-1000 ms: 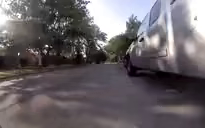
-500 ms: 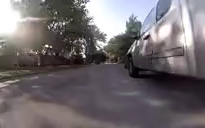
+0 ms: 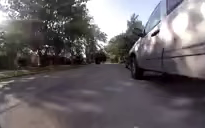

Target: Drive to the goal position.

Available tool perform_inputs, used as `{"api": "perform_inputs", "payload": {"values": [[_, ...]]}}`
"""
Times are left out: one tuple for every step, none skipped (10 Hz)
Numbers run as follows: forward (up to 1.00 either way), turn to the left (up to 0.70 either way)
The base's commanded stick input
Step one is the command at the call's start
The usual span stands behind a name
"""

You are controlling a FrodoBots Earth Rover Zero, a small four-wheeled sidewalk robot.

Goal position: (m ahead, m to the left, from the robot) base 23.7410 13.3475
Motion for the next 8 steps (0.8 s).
{"api": "perform_inputs", "payload": {"values": [[0.70, -0.35], [0.70, -0.35], [0.70, -0.22], [0.70, 0.00], [0.70, 0.00], [0.70, 0.00], [0.70, 0.00], [0.70, 0.00]]}}
